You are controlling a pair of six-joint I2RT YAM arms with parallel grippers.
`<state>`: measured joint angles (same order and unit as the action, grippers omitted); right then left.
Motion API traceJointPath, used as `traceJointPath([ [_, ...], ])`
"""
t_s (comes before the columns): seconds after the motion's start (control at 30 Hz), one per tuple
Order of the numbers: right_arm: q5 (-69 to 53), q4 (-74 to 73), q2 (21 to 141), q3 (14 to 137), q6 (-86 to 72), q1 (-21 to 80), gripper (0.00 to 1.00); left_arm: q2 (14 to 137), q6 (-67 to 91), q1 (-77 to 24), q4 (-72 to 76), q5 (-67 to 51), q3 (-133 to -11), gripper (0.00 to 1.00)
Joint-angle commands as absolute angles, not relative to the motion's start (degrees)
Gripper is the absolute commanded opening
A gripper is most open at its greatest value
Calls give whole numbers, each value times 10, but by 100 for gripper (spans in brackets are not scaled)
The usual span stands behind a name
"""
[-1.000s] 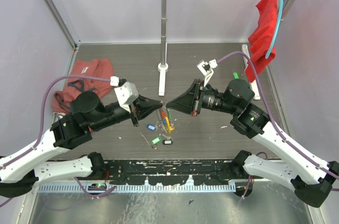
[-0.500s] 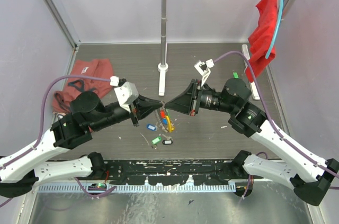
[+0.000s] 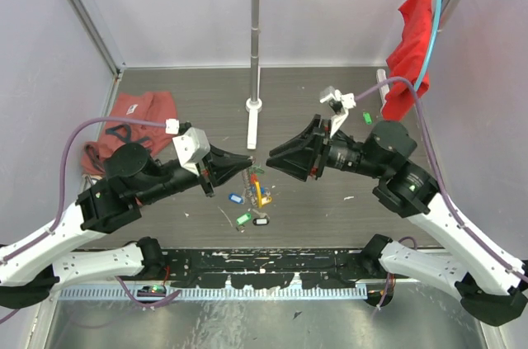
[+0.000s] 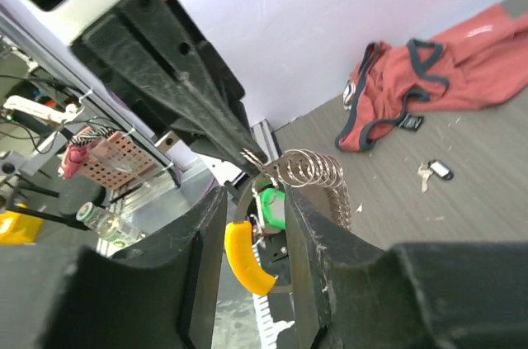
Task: Put the keys on the keyring
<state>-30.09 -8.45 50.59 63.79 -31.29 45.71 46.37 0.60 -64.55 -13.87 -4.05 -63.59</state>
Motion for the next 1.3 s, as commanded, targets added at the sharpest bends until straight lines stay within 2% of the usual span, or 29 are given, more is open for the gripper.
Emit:
traceJointPath([
  [0.0, -322, -69, 475, 666, -197, 461, 40, 455, 19, -647, -96, -72, -631, 0],
  [0.13, -368, -66, 461, 653, -96, 461, 41, 461, 36, -647, -76, -110, -629, 0],
  [0.33, -433, -60, 470, 664, -35, 461, 41, 472, 56, -647, -55, -154, -628, 0],
  [0.6, -471, -58, 490, 676, -25, 461, 40, 482, 62, -647, -45, -180, -627, 0],
  [0.9, -481, -58, 495, 671, -29, 461, 32, 485, 61, -647, -43, -185, -629, 0],
  [1.27, -485, -53, 501, 665, -32, 461, 28, 489, 62, -647, -40, -190, -632, 0],
])
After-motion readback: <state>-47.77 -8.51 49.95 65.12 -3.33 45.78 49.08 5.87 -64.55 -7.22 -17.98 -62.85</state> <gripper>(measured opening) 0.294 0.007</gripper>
